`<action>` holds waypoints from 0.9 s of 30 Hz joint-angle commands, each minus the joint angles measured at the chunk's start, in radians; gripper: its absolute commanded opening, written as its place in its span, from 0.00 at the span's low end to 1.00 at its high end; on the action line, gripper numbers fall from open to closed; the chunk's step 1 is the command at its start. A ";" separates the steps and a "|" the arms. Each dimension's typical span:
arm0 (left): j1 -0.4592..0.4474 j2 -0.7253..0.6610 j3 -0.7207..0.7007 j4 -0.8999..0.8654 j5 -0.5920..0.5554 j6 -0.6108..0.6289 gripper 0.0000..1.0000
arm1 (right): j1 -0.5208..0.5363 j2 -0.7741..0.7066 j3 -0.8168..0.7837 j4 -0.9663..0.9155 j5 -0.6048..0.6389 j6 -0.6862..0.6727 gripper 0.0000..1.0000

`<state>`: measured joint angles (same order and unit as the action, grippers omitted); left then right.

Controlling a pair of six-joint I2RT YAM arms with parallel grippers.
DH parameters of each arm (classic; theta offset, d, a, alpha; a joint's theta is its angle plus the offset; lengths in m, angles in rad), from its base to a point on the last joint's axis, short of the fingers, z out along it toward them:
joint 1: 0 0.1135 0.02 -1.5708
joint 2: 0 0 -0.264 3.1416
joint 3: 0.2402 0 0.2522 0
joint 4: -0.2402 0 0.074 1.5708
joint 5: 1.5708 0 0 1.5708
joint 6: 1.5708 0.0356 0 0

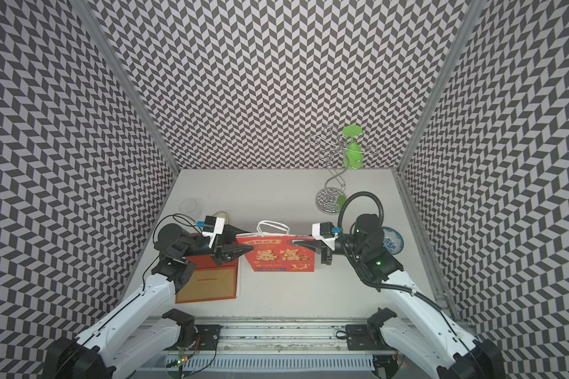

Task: Put away the paper bag
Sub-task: Press the paper bag.

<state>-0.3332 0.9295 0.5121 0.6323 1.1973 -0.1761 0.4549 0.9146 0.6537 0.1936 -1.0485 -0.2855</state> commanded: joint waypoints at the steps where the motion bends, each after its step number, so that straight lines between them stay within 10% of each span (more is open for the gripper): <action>1: 0.002 -0.011 -0.008 0.012 0.019 -0.006 0.11 | -0.004 -0.006 0.033 0.074 -0.038 0.048 0.00; 6: 0.002 -0.010 0.003 -0.015 0.021 0.012 0.00 | -0.004 -0.001 0.053 0.070 -0.036 0.077 0.00; 9: 0.002 -0.010 0.009 -0.106 0.000 0.065 0.45 | -0.004 -0.010 0.071 0.069 -0.024 0.100 0.00; 12: 0.002 -0.012 0.004 -0.187 0.005 0.134 0.56 | -0.005 -0.018 0.091 0.068 -0.018 0.114 0.00; 21: 0.002 -0.020 -0.007 -0.256 0.039 0.187 0.02 | -0.006 -0.011 0.122 0.065 0.001 0.135 0.00; 25: 0.002 -0.029 0.000 -0.316 0.009 0.230 0.50 | -0.007 -0.013 0.132 0.071 0.013 0.149 0.00; 27: 0.002 -0.030 -0.001 -0.352 0.003 0.260 0.56 | -0.008 -0.012 0.136 0.077 0.019 0.158 0.00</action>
<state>-0.3332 0.9123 0.5076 0.3595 1.2095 0.0280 0.4541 0.9157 0.7513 0.1963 -1.0466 -0.1463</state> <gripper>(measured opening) 0.543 0.048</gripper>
